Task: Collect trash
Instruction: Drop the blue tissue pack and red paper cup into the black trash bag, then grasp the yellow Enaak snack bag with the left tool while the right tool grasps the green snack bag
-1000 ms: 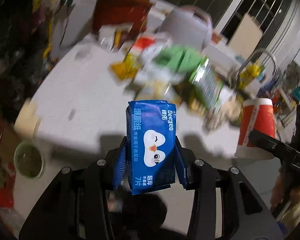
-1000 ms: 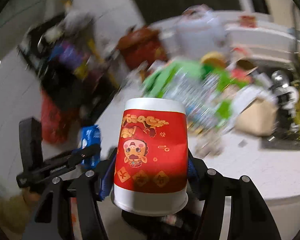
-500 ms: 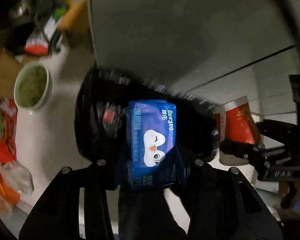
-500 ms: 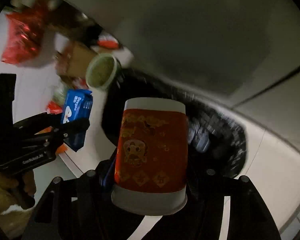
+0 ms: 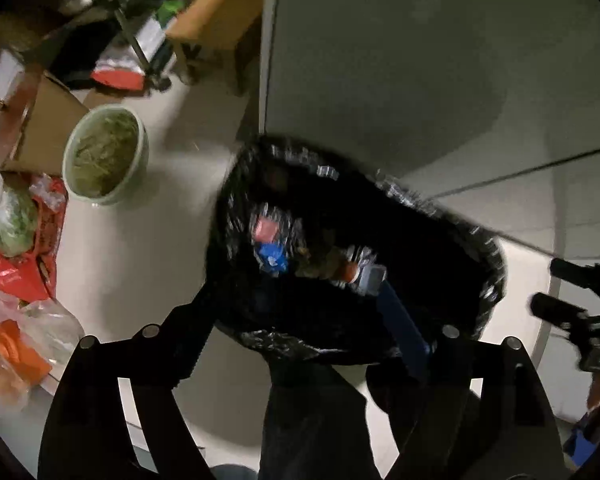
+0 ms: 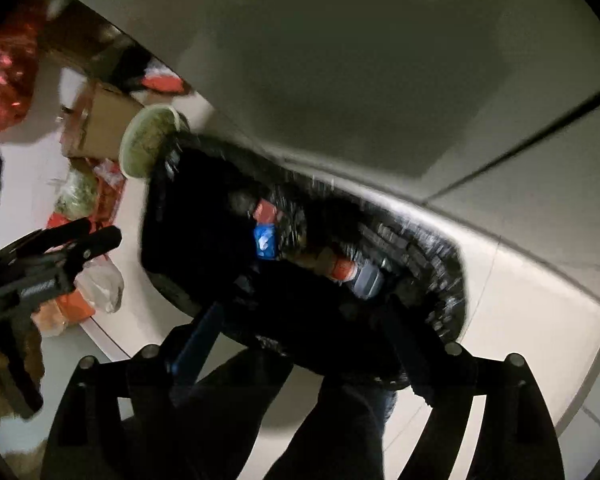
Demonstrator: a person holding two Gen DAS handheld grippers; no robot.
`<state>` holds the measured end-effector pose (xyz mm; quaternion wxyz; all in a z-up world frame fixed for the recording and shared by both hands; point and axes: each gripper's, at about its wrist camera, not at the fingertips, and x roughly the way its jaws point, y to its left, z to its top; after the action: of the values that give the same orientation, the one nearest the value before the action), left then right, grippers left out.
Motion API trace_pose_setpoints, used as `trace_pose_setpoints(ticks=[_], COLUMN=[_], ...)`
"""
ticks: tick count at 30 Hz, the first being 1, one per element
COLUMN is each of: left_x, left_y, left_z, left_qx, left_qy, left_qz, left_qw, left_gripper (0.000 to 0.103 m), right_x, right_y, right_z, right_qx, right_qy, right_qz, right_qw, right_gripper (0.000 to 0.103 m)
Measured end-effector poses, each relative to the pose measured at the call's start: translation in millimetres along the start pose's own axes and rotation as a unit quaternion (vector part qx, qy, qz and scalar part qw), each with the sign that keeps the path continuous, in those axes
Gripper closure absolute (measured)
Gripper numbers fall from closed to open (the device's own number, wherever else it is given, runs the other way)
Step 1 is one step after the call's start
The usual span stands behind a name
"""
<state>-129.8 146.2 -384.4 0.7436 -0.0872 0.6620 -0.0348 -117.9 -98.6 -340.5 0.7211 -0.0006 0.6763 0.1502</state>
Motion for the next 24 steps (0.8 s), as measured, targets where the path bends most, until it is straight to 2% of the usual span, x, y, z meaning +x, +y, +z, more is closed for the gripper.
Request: trace_pose_setpoints(ticks=[2, 3, 5, 7, 8, 9, 10, 11, 14, 16, 19, 24], left_x=[-30, -43, -75, -101, -111, -118, -125, -132, -145, -151, -159, -171], left_y=[-1, -2, -7, -15, -21, -24, -28, -34, -46, -55, -65, -79], left_z=[6, 9, 14, 18, 17, 18, 19, 20, 24, 26, 28, 28], left_qx=[-0.004, -0.005, -0.006, -0.007, -0.008, -0.008, -0.008, -0.010, -0.016, -0.014, -0.016, -0.023], left_qy=[-0.027, -0.040, -0.072, -0.099, -0.108, -0.116, -0.123, -0.130, -0.143, -0.150, -0.160, -0.171], left_qz=[-0.005, -0.009, -0.021, -0.034, -0.040, -0.044, -0.048, -0.054, -0.071, -0.072, -0.079, -0.087], left_qw=[0.9996, 0.9991, 0.9971, 0.9945, 0.9933, 0.9923, 0.9912, 0.9900, 0.9871, 0.9859, 0.9838, 0.9811], left_gripper=[0.020, 0.019, 0.017, 0.016, 0.016, 0.016, 0.016, 0.016, 0.016, 0.016, 0.016, 0.016], right_x=[-47, -90, -145, -218, -239, -270, -282, -297, -311, -311, -295, -270], right_y=[5, 11, 18, 26, 26, 24, 22, 16, -8, -23, -38, -53], right_z=[5, 10, 17, 25, 29, 38, 44, 56, 94, 118, 150, 186], right_qx=[-0.018, -0.034, -0.057, -0.090, -0.101, -0.121, -0.130, -0.146, -0.167, -0.176, -0.202, -0.216], right_qy=[-0.043, -0.086, -0.148, -0.250, -0.284, -0.331, -0.350, -0.376, -0.396, -0.390, -0.359, -0.319], right_qz=[0.008, 0.017, 0.026, 0.015, 0.006, -0.015, -0.031, -0.064, -0.142, -0.171, -0.207, -0.209], right_qw=[0.999, 0.996, 0.987, 0.964, 0.954, 0.936, 0.927, 0.913, 0.892, 0.888, 0.887, 0.899], right_gripper=[0.022, 0.022, 0.021, 0.008, 0.006, 0.006, 0.006, 0.005, 0.005, 0.005, 0.005, 0.005])
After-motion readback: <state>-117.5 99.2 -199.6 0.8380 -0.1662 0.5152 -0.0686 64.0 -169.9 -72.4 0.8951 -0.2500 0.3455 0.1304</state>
